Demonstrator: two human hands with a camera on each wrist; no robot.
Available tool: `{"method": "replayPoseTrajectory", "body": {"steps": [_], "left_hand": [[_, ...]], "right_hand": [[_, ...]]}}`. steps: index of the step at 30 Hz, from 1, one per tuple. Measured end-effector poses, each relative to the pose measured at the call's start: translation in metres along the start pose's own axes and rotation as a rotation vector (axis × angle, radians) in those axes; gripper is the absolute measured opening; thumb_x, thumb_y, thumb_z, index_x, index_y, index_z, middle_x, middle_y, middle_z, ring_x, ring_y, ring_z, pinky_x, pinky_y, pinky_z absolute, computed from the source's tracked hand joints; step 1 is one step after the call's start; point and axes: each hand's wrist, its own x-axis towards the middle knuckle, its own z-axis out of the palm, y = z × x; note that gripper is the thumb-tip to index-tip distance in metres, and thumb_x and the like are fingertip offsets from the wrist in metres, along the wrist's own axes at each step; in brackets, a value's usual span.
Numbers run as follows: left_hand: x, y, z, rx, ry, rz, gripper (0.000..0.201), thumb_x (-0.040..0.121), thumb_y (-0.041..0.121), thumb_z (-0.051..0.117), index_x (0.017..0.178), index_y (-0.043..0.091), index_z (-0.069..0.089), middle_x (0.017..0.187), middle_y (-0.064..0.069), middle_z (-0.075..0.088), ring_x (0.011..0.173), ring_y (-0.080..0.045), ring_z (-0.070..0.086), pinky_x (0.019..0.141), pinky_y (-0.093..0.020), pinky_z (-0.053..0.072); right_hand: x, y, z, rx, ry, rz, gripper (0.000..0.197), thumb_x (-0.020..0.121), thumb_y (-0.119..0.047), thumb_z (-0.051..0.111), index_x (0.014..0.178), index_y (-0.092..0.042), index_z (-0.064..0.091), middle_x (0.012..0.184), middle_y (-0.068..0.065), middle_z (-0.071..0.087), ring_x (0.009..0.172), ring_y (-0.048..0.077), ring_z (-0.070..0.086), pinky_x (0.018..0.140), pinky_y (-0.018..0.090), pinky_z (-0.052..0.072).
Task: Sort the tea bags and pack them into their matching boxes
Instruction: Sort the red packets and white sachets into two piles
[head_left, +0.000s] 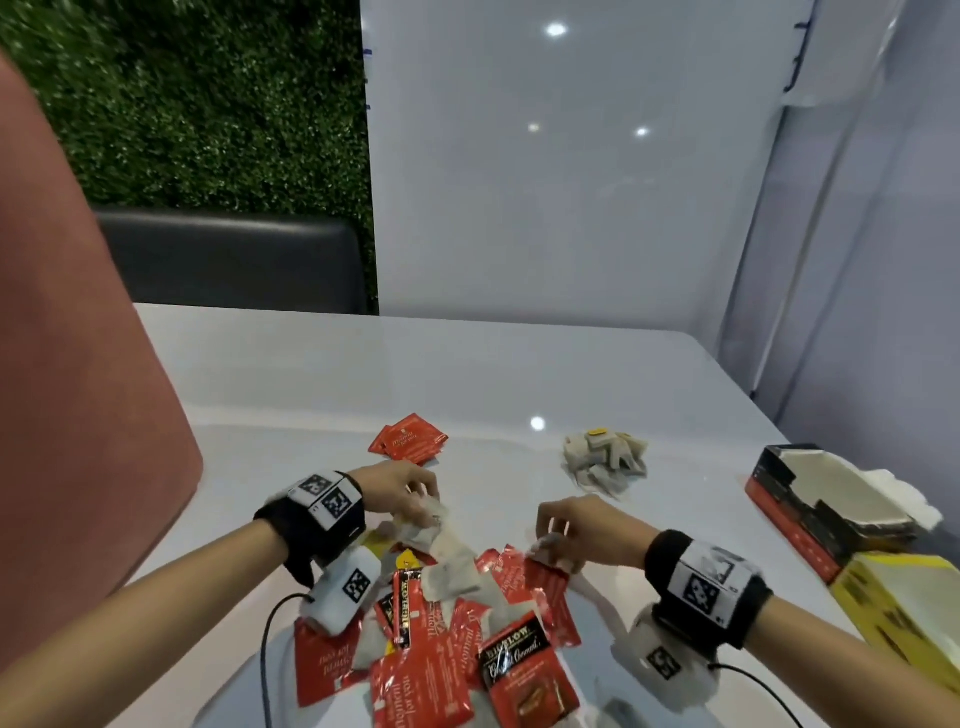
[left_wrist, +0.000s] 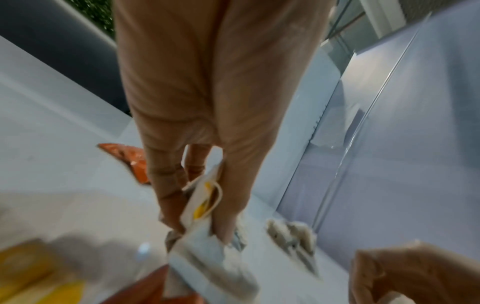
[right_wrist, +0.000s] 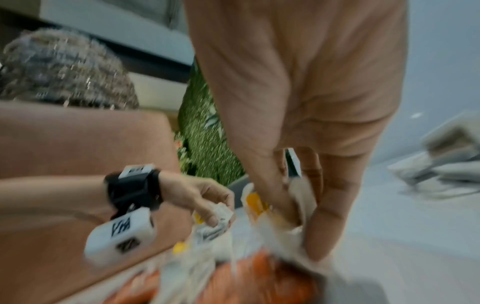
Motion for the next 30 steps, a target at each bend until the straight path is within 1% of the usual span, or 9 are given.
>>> {"method": "replayPoseTrajectory", "body": {"steps": [4, 6, 11, 14, 18, 21, 23, 26, 30], "left_hand": [[-0.010, 0.014, -0.021, -0.153, 0.091, 0.104, 0.011, 0.084, 0.026, 0.067, 0.092, 0.022, 0.061, 0.086, 0.006, 0.060, 0.079, -0.011, 0.056, 0.068, -0.018, 0.043], [-0.010, 0.026, -0.030, -0.255, 0.098, 0.143, 0.008, 0.085, 0.021, 0.067, 0.092, 0.019, 0.063, 0.083, 0.002, 0.061, 0.074, -0.012, 0.054, 0.066, -0.021, 0.043], [0.014, 0.069, -0.037, -0.527, 0.044, 0.204, 0.012, 0.089, 0.005, 0.058, 0.101, 0.005, 0.058, 0.087, -0.010, 0.061, 0.070, -0.010, 0.060, 0.061, -0.017, 0.048], [0.044, 0.091, -0.034, -0.663, 0.026, 0.223, 0.017, 0.089, 0.000, 0.056, 0.106, 0.000, 0.056, 0.097, -0.016, 0.059, 0.084, -0.020, 0.060, 0.068, -0.018, 0.052], [0.087, 0.120, -0.027, -0.615, 0.103, 0.188, 0.011, 0.085, -0.003, 0.060, 0.094, 0.004, 0.057, 0.081, -0.011, 0.057, 0.071, -0.017, 0.056, 0.063, -0.018, 0.051], [0.120, 0.133, -0.014, -0.564, 0.161, 0.135, 0.017, 0.083, 0.003, 0.066, 0.098, 0.004, 0.058, 0.081, -0.011, 0.057, 0.069, -0.018, 0.056, 0.076, -0.032, 0.055], [0.133, 0.138, 0.000, -0.589, 0.121, 0.088, 0.031, 0.083, 0.014, 0.068, 0.110, 0.004, 0.056, 0.090, -0.012, 0.057, 0.080, -0.023, 0.058, 0.088, -0.042, 0.053], [0.130, 0.146, 0.016, -0.703, -0.067, 0.015, 0.071, 0.088, 0.028, 0.063, 0.142, 0.002, 0.026, 0.127, -0.016, 0.049, 0.112, -0.028, 0.051, 0.083, -0.035, 0.050], [0.113, 0.130, 0.008, -0.806, 0.027, 0.006, 0.077, 0.089, 0.027, 0.060, 0.148, 0.006, 0.015, 0.149, -0.017, 0.030, 0.136, -0.032, 0.032, 0.090, -0.039, 0.048]], "right_hand": [[-0.019, 0.020, -0.018, 0.289, 0.069, 0.016, 0.016, 0.092, -0.002, 0.050, 0.088, -0.014, 0.060, 0.083, 0.003, 0.065, 0.072, 0.020, 0.068, 0.068, 0.022, 0.057], [-0.027, 0.024, -0.017, 0.258, 0.024, 0.025, 0.013, 0.092, -0.007, 0.053, 0.101, -0.015, 0.059, 0.095, 0.004, 0.063, 0.082, 0.023, 0.069, 0.074, 0.025, 0.057], [-0.029, 0.009, 0.017, -0.164, -0.059, -0.037, 0.054, 0.086, -0.031, 0.063, 0.136, -0.025, 0.041, 0.128, 0.007, 0.044, 0.113, 0.024, 0.048, 0.096, 0.033, 0.042], [-0.024, 0.002, 0.025, -0.208, -0.047, -0.052, 0.045, 0.086, -0.024, 0.064, 0.127, -0.019, 0.048, 0.125, 0.013, 0.045, 0.109, 0.029, 0.049, 0.091, 0.036, 0.043], [-0.028, 0.013, 0.017, -0.194, -0.054, -0.043, 0.033, 0.081, -0.007, 0.063, 0.113, -0.008, 0.056, 0.113, 0.020, 0.057, 0.099, 0.029, 0.054, 0.072, 0.027, 0.035], [-0.037, 0.031, 0.009, -0.144, -0.036, 0.010, 0.029, 0.078, -0.003, 0.062, 0.106, -0.006, 0.058, 0.109, 0.019, 0.063, 0.091, 0.024, 0.055, 0.072, 0.025, 0.035], [-0.042, 0.041, 0.006, -0.075, -0.048, 0.032, 0.043, 0.080, -0.005, 0.062, 0.121, -0.012, 0.050, 0.121, 0.015, 0.058, 0.107, 0.027, 0.055, 0.082, 0.027, 0.039], [-0.049, 0.044, 0.005, -0.058, -0.129, -0.027, 0.063, 0.084, -0.017, 0.064, 0.139, -0.026, 0.034, 0.131, 0.010, 0.041, 0.118, 0.027, 0.046, 0.100, 0.036, 0.040], [-0.047, 0.029, 0.013, -0.207, -0.152, -0.035, 0.060, 0.079, -0.027, 0.072, 0.131, -0.025, 0.043, 0.130, 0.010, 0.037, 0.112, 0.026, 0.046, 0.094, 0.038, 0.045]]}}
